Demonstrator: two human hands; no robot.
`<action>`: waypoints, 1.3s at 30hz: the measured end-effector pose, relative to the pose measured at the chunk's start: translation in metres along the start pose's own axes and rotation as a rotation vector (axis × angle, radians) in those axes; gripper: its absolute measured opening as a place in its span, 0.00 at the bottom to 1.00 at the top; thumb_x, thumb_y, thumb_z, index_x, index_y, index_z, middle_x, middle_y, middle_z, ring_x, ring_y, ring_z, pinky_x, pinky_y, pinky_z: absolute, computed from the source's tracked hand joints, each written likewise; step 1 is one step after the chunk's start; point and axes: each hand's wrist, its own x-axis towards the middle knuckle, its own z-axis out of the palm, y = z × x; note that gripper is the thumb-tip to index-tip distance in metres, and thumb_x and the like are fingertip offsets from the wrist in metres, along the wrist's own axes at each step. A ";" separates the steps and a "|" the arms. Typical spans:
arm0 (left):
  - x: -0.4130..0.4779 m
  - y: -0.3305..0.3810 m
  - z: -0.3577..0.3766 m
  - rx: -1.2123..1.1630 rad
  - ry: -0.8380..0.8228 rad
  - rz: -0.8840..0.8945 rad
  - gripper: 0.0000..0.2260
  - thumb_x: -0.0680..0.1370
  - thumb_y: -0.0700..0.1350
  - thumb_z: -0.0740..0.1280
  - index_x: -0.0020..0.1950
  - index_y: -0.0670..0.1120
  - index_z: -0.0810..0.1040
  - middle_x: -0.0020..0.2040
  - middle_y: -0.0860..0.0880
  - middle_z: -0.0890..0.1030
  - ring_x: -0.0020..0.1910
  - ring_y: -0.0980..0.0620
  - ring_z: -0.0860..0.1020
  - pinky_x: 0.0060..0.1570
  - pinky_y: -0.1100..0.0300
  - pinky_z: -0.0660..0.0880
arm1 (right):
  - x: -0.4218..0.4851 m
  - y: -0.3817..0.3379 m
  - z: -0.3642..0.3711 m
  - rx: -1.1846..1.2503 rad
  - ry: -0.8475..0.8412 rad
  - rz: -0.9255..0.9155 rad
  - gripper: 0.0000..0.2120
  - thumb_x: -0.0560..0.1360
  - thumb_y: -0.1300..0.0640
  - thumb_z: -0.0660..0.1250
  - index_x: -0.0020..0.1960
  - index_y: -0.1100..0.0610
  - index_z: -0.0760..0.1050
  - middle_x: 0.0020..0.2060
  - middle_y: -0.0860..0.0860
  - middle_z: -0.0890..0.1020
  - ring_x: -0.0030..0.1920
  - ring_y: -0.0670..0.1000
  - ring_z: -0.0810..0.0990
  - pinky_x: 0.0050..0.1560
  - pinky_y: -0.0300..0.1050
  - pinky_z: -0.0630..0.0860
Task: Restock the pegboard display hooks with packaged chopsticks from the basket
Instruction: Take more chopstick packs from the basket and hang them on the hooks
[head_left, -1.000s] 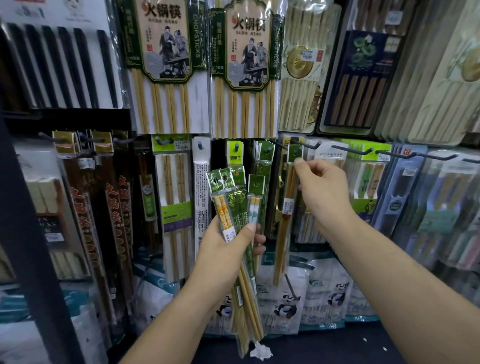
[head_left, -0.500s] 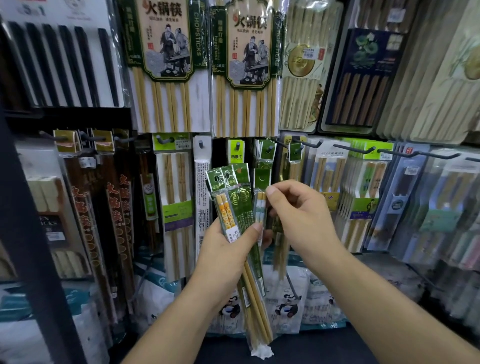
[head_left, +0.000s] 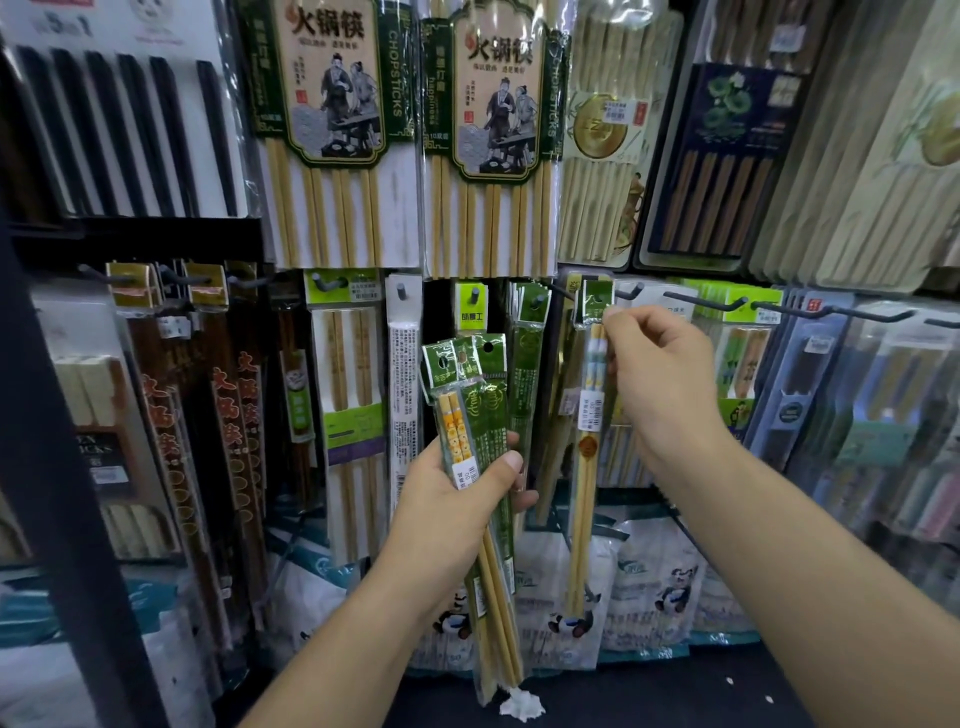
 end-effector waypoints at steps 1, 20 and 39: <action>0.000 0.000 0.000 0.005 -0.001 -0.004 0.13 0.80 0.36 0.71 0.47 0.55 0.87 0.42 0.49 0.85 0.42 0.50 0.84 0.45 0.53 0.84 | 0.002 0.001 -0.001 -0.009 0.004 -0.001 0.12 0.81 0.54 0.67 0.40 0.57 0.80 0.32 0.50 0.72 0.35 0.47 0.70 0.38 0.42 0.70; -0.002 0.006 -0.001 0.042 0.006 -0.042 0.08 0.78 0.37 0.73 0.54 0.47 0.79 0.49 0.39 0.86 0.46 0.41 0.87 0.41 0.56 0.84 | 0.001 0.021 0.002 -0.181 0.064 -0.006 0.15 0.81 0.47 0.67 0.42 0.56 0.74 0.31 0.46 0.73 0.28 0.40 0.70 0.35 0.39 0.70; 0.004 -0.003 -0.010 0.052 -0.019 0.054 0.05 0.81 0.43 0.69 0.49 0.52 0.83 0.38 0.50 0.84 0.40 0.51 0.84 0.43 0.59 0.83 | -0.019 0.000 0.003 -0.045 -0.076 -0.053 0.12 0.82 0.53 0.66 0.42 0.57 0.80 0.29 0.50 0.74 0.28 0.44 0.69 0.27 0.34 0.67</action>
